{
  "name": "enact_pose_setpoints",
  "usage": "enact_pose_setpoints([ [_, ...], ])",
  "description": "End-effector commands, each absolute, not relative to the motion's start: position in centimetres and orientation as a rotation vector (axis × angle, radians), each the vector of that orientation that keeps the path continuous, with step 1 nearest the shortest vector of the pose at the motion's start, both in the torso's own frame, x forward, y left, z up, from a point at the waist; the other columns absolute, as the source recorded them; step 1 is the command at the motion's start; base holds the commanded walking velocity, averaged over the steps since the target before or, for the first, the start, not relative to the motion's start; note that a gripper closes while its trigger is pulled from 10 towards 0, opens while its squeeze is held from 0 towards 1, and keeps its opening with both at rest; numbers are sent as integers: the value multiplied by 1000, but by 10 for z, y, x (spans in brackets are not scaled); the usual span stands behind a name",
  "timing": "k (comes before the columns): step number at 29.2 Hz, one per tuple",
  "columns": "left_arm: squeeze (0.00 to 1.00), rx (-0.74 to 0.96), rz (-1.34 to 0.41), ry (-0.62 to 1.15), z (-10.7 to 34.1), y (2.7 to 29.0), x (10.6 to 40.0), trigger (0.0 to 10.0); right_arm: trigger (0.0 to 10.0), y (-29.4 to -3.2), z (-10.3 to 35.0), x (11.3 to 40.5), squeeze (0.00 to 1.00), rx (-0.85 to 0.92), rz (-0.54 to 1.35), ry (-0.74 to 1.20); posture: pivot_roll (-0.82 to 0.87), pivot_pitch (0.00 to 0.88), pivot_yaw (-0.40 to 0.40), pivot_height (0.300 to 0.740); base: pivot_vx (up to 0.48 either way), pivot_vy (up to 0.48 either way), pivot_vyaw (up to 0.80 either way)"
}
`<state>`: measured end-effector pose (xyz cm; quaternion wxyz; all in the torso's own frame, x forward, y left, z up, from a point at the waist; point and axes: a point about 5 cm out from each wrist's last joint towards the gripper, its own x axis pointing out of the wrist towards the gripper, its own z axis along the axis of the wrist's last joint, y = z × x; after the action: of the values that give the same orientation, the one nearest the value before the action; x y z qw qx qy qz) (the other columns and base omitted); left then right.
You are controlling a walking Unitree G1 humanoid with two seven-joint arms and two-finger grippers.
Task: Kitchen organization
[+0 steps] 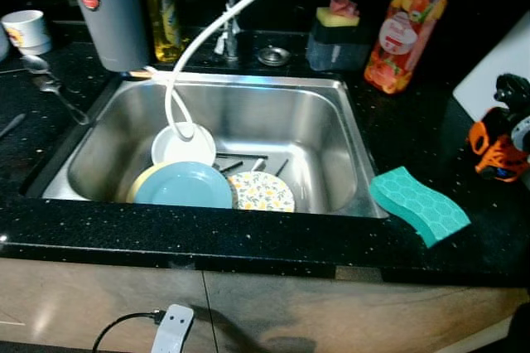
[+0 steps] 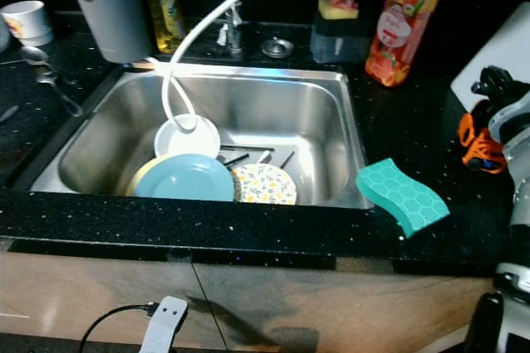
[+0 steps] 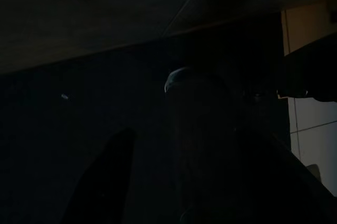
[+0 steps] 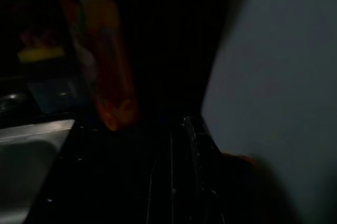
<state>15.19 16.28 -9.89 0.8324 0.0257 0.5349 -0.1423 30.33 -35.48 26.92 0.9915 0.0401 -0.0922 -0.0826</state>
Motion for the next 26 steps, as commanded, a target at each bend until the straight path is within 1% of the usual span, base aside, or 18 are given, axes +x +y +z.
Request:
enact_pose_setpoints([
  [1, 0, 63, -309, 1175, -102, 164, 143, 10000, 10000, -358, 272, 299, 0, 72, -175, -184, -16, 0, 3, 740, 0, 0, 0],
  [3, 0, 65, -312, 1173, -102, 165, 144, 10000, 10000, -369, 271, 287, 0, 58, -215, -159, -25, 0, 6, 740, 0, 0, 0],
  [5, 0, 65, -312, 1173, -102, 165, 144, 10000, 10000, -369, 271, 287, 0, 58, -215, -159, -25, 0, 6, 740, 0, 0, 0],
  [6, 0, 66, -313, 1170, -102, 165, 145, 10000, 10000, -374, 271, 279, 0, 47, -251, -150, -29, 0, 9, 740, 0, 0, 0],
  [14, 0, 69, -317, 1170, -101, 166, 146, 10000, 10000, -381, 253, 269, 0, 0, -361, -43, -28, 0, 14, 740, 0, 0, 0],
  [20, 0, 67, -315, 1165, -101, 166, 147, 10000, 10000, -378, 247, 266, 0, -19, -374, 22, -28, 0, 14, 740, 0, 0, 0],
  [26, 0, 62, -319, 1156, -101, 165, 147, 10000, 10000, -378, 249, 264, 0, -31, -402, 43, -30, 0, 14, 740, 0, 0, 0],
])
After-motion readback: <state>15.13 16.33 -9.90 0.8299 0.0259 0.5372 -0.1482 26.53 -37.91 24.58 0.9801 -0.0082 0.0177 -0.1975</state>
